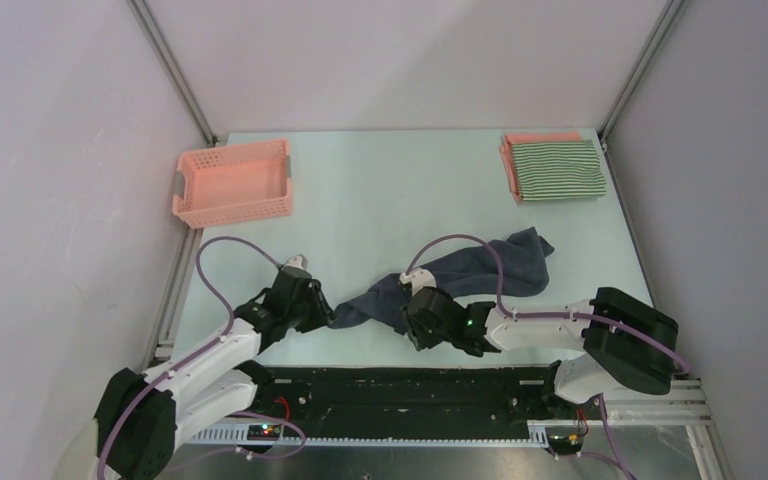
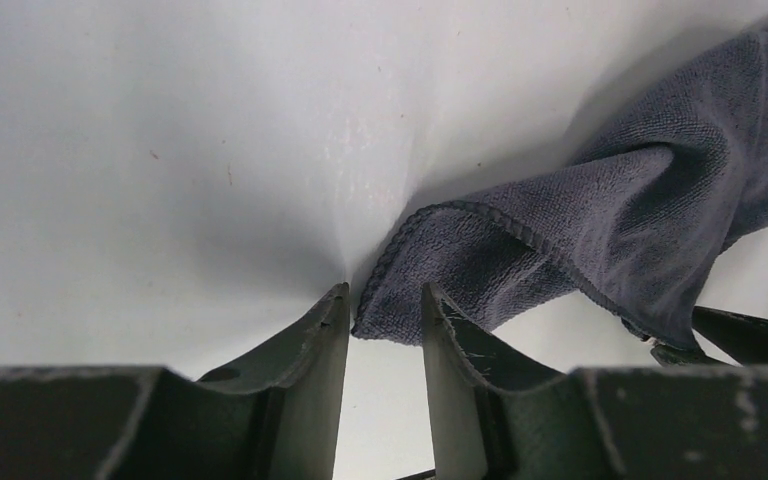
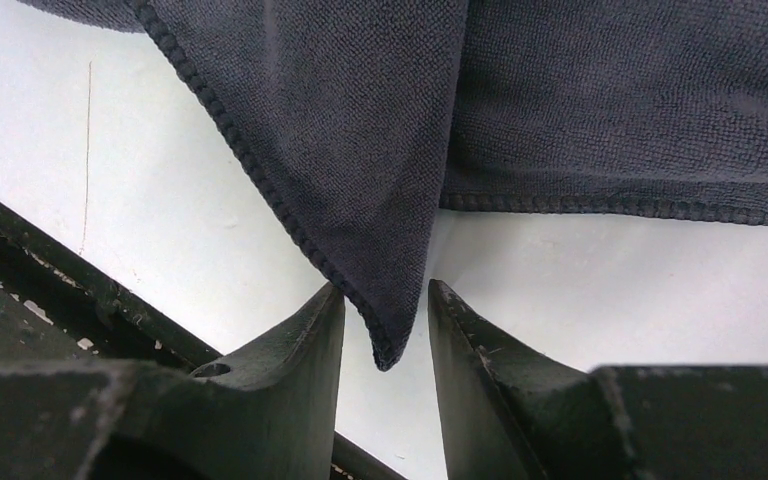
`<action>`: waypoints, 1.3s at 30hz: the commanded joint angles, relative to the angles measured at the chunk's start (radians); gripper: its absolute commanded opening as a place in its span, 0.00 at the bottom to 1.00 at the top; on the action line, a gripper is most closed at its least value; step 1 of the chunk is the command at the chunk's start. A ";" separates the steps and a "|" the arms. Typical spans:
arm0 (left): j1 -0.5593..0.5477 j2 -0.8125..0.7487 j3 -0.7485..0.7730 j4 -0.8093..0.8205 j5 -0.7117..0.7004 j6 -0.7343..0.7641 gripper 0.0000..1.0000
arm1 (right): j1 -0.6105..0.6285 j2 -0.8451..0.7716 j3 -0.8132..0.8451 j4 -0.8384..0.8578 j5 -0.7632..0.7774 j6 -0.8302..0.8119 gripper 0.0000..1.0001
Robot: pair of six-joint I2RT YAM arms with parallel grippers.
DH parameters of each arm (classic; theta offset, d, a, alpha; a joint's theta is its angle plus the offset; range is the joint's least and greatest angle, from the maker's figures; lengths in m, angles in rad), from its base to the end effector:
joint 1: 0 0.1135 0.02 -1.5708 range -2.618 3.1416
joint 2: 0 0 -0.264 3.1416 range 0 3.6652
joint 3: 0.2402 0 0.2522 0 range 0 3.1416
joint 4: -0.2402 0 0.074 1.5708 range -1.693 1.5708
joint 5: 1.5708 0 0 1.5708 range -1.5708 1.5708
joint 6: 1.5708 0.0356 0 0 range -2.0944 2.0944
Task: Fold and stack the mixed laundry pile
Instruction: Flatten out the skirt at the center of the board.
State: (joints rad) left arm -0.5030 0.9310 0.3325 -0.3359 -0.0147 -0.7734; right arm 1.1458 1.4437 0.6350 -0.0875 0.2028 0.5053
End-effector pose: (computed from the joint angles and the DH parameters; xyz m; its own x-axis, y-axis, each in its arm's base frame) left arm 0.1437 -0.0785 0.1487 -0.8356 -0.3375 -0.4335 -0.1528 0.9007 -0.4067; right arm 0.1167 0.2404 0.1546 -0.6886 -0.3716 -0.6227 -0.5796 0.7981 0.1647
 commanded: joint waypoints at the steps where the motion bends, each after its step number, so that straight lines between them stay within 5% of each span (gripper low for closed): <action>1: -0.014 0.015 -0.043 0.030 0.007 -0.023 0.38 | -0.007 0.002 -0.015 -0.007 0.042 0.022 0.41; 6: -0.032 0.028 -0.074 0.046 0.007 -0.045 0.31 | -0.010 0.001 -0.018 -0.013 0.049 0.028 0.33; 9: -0.041 0.027 -0.089 0.048 0.035 -0.055 0.07 | -0.016 -0.014 -0.018 -0.033 0.064 0.034 0.17; 12: -0.043 0.008 -0.068 0.045 0.054 -0.037 0.00 | -0.037 -0.044 -0.018 -0.062 0.059 0.037 0.00; 20: -0.042 -0.127 0.182 -0.049 0.002 0.045 0.00 | -0.168 -0.342 -0.011 -0.212 0.095 -0.045 0.00; 25: -0.043 -0.084 0.335 -0.072 -0.002 0.147 0.00 | -0.362 -0.520 0.009 -0.282 -0.003 -0.116 0.00; 28: -0.053 0.008 0.357 -0.067 0.147 0.179 0.00 | -0.455 -0.547 0.012 -0.336 -0.101 -0.113 0.00; 39: -0.120 0.365 0.431 0.104 0.291 0.265 0.01 | -0.604 -0.436 0.014 -0.346 -0.252 -0.126 0.00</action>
State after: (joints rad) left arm -0.6201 1.1851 0.6941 -0.3527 0.1982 -0.5613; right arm 0.6136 0.9604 0.6250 -0.4500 0.0387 0.4084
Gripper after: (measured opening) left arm 0.003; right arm 0.010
